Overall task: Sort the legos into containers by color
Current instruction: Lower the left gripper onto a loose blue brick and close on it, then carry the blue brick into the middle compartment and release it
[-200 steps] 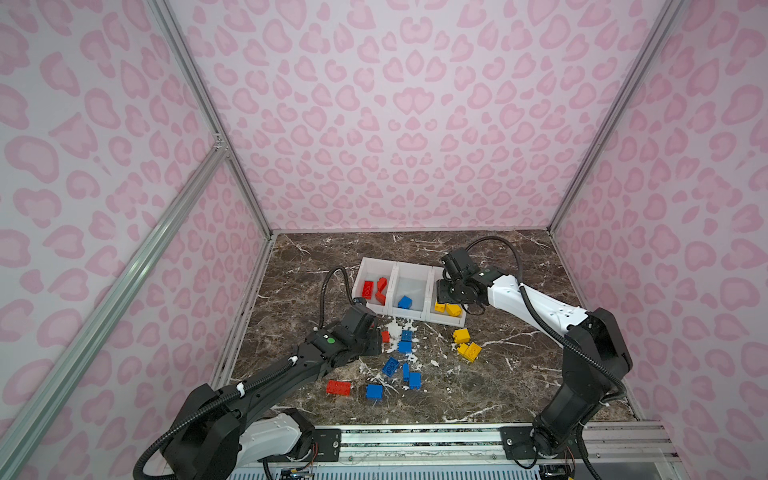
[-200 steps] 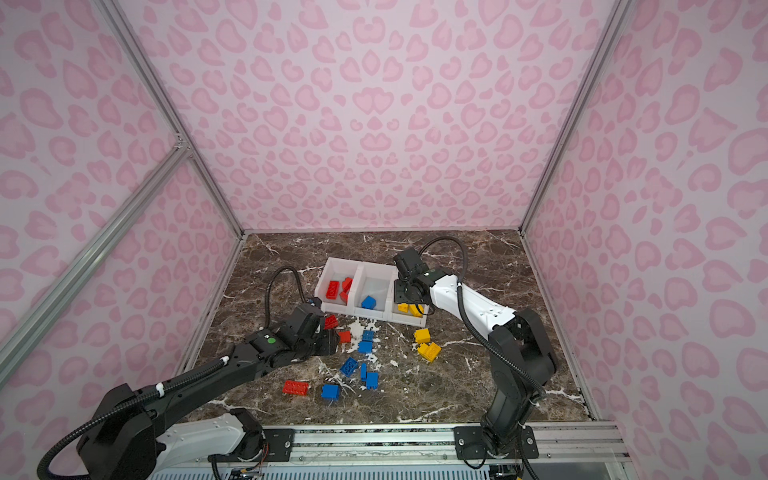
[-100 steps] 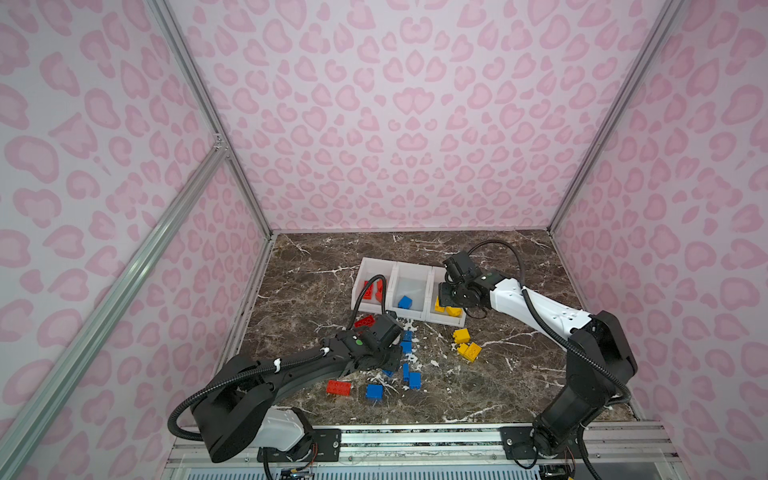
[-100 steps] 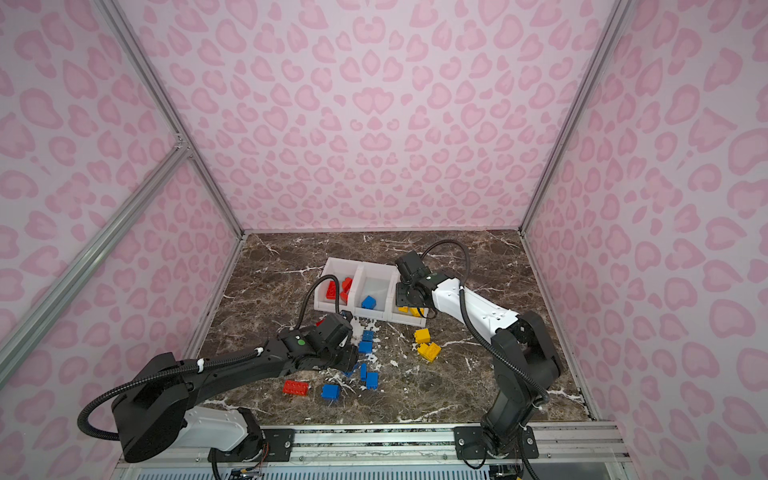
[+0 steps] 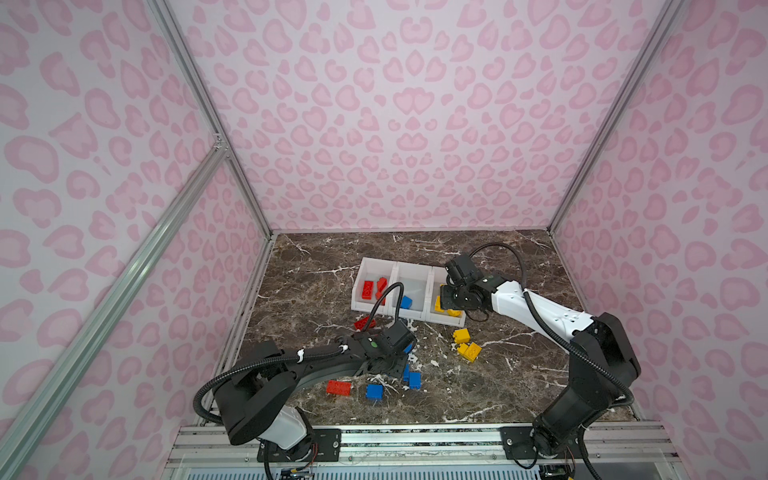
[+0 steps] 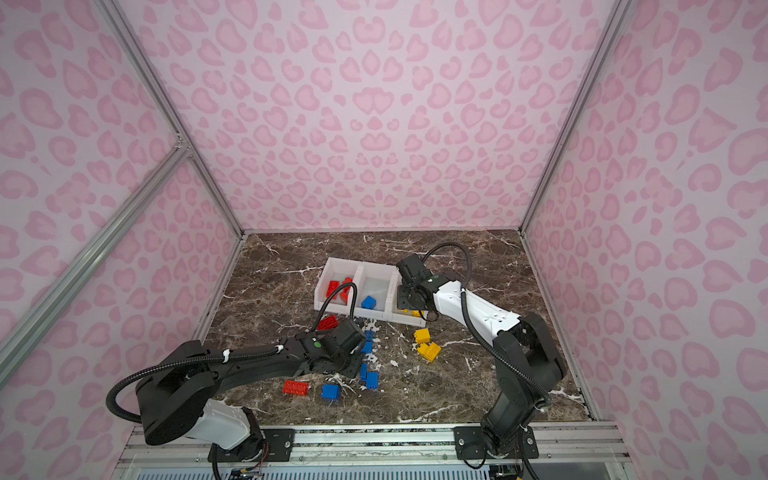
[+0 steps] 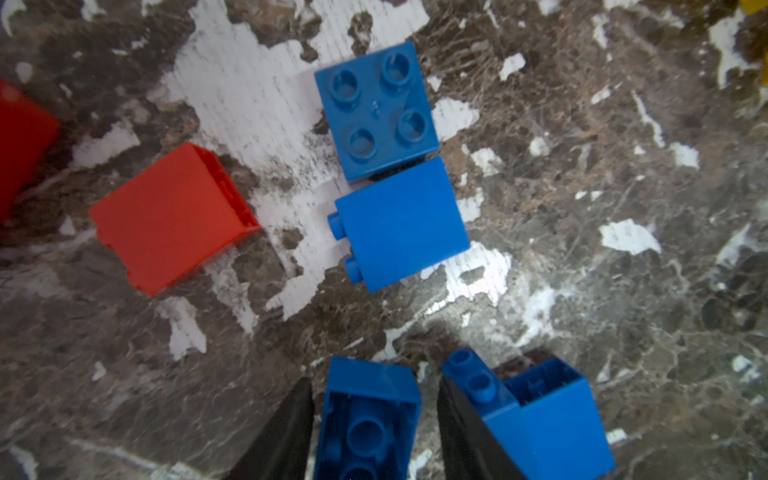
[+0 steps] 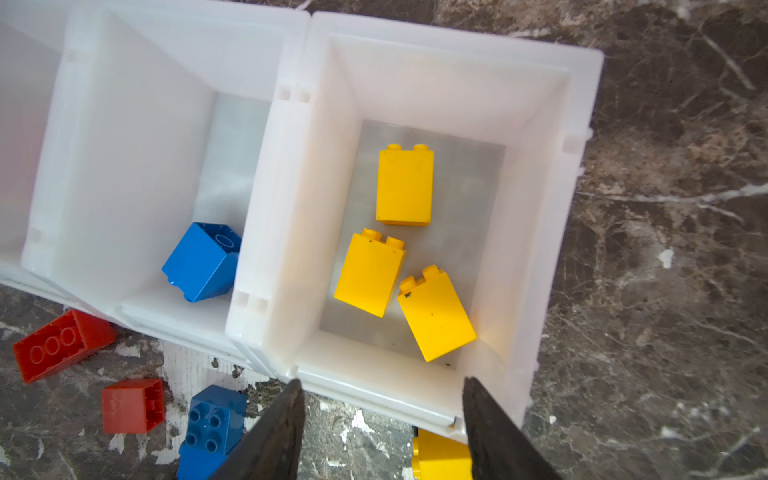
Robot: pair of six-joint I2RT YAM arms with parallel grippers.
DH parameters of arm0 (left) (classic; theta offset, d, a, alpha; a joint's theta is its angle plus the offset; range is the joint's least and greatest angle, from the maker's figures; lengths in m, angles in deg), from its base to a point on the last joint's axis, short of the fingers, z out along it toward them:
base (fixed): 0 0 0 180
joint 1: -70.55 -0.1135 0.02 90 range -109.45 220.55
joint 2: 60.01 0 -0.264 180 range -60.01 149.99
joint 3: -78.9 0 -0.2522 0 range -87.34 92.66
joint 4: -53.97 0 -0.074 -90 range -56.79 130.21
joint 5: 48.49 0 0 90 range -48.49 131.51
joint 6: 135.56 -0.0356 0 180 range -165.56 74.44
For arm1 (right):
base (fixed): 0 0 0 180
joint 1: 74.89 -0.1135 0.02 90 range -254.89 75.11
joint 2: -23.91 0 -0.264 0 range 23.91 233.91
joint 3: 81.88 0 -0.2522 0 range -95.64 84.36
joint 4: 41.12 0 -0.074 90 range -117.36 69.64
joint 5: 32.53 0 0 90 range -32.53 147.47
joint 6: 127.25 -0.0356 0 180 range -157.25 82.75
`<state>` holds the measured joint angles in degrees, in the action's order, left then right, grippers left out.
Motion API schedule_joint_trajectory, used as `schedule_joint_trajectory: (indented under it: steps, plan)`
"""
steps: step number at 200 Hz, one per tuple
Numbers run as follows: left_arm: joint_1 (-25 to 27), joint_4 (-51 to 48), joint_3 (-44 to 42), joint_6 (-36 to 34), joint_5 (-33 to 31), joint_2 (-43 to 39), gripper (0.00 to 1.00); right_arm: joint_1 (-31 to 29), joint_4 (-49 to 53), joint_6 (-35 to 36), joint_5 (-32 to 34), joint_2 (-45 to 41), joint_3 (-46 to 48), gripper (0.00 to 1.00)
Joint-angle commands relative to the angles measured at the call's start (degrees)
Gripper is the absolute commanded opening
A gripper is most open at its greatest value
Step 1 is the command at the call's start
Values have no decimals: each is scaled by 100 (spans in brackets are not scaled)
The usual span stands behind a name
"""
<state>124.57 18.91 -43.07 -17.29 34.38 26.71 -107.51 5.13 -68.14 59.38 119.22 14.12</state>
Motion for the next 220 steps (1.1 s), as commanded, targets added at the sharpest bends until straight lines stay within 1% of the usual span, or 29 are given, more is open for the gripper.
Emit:
schedule_joint_trajectory:
  steps: [1, 26, 33, 35, 37, 54, 87, 106, 132, 144, 174, 186, 203, 220]
  plan:
    - [4, -74, 81, -50, -171, 76, 46, -7, -50, -23, 44, -37, 57, 61]
    - [29, -58, 94, -59, -174, 144, 38, -5, -58, -29, 45, -51, 97, 61]
    - [30, -61, 99, -66, -181, 144, 38, -4, -59, -38, 54, -60, 93, 61]
    - [30, -55, 106, -67, -182, 131, 34, 0, -59, -39, 52, -64, 101, 61]
    - [36, -58, 103, -67, -187, 125, 33, 1, -54, -39, 54, -60, 103, 61]
    - [37, -83, 174, -130, -217, 60, 29, 1, -41, -28, 56, -100, 98, 61]
    - [29, -151, 625, -340, -310, 10, 27, -5, 20, -16, 92, -232, 78, 60]
    - [-131, -177, 1152, -595, -376, 135, 27, -7, 81, -14, 92, -378, 73, 60]
    - [-606, -242, 2206, -1036, -247, 689, 27, -7, 199, -8, 123, -611, 99, 59]
    - [-822, -279, 2727, -1217, -228, 1067, 27, -16, 244, -17, 145, -740, 142, 59]
    - [-1245, -452, 4028, -1375, -117, 2152, 29, -58, 323, -103, 198, -1086, 351, 59]
    - [-1325, -467, 4362, -1414, -136, 2490, 29, -60, 328, -148, 230, -1214, 463, 59]
    - [-1410, -471, 4675, -1280, -54, 2842, 30, -60, 311, -212, 260, -1375, 609, 59]
    - [-1474, -418, 4787, -1103, 59, 2982, 35, -60, 326, -219, 250, -1462, 669, 59]
